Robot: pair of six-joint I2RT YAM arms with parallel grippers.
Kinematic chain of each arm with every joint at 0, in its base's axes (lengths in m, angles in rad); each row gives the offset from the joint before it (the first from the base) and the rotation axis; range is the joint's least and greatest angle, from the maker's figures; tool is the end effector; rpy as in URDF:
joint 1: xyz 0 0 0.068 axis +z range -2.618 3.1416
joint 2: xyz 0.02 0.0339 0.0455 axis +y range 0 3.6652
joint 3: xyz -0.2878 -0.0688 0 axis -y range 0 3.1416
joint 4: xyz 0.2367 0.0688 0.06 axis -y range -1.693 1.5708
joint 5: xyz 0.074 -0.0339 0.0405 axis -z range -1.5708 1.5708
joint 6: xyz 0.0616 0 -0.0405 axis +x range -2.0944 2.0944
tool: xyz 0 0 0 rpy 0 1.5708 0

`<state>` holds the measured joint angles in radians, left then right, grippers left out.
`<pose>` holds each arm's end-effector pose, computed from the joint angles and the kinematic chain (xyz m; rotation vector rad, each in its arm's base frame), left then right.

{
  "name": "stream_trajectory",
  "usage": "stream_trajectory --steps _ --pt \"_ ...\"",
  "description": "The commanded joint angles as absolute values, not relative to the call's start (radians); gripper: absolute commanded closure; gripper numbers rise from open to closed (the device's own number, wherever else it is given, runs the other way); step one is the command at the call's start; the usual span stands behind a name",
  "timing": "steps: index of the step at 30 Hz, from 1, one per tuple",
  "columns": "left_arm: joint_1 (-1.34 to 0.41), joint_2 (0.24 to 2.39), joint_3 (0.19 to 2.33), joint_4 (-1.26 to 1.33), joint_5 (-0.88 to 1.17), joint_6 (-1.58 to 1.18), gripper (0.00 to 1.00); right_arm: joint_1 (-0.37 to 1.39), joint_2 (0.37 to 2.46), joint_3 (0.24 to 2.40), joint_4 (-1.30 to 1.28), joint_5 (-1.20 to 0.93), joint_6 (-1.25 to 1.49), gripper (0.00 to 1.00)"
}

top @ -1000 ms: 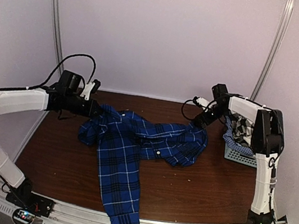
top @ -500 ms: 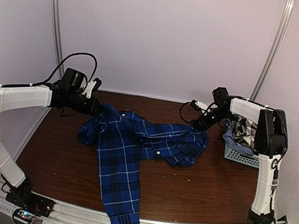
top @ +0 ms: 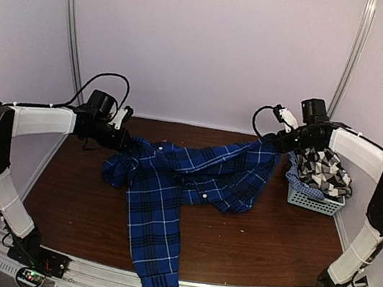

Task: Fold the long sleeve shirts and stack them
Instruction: Pick up the crumpled shirt from the center of the board.

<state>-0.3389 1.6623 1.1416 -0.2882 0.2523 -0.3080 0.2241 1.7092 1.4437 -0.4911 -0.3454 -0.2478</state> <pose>0.3474 -0.1388 0.2377 0.1609 2.4272 -0.6014 0.3852 0.1092 0.3038 -0.7050 2.1931 0.3889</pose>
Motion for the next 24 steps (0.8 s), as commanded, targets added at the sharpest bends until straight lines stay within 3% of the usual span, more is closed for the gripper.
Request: stream_trajectory --steps 1,5,15,18,24 --pt "-0.333 1.605 1.136 -0.223 0.397 -0.27 0.81 0.224 1.639 1.425 -0.475 -0.211 -0.086 1.0" --pt "-0.333 1.549 1.111 -0.172 0.503 -0.254 0.85 0.224 1.56 1.448 -0.506 -0.199 -0.031 1.0" --pt "-0.333 1.47 1.184 -0.237 0.5 -0.189 0.97 0.225 1.386 1.491 -0.545 -0.228 0.027 1.0" --pt "-0.339 1.489 1.165 -0.223 0.524 -0.235 0.92 0.225 1.385 1.478 -0.559 -0.226 0.041 1.0" --pt "-0.49 1.477 1.049 -0.1 0.443 -0.33 0.66 0.224 1.399 1.428 -0.538 -0.21 0.061 1.0"
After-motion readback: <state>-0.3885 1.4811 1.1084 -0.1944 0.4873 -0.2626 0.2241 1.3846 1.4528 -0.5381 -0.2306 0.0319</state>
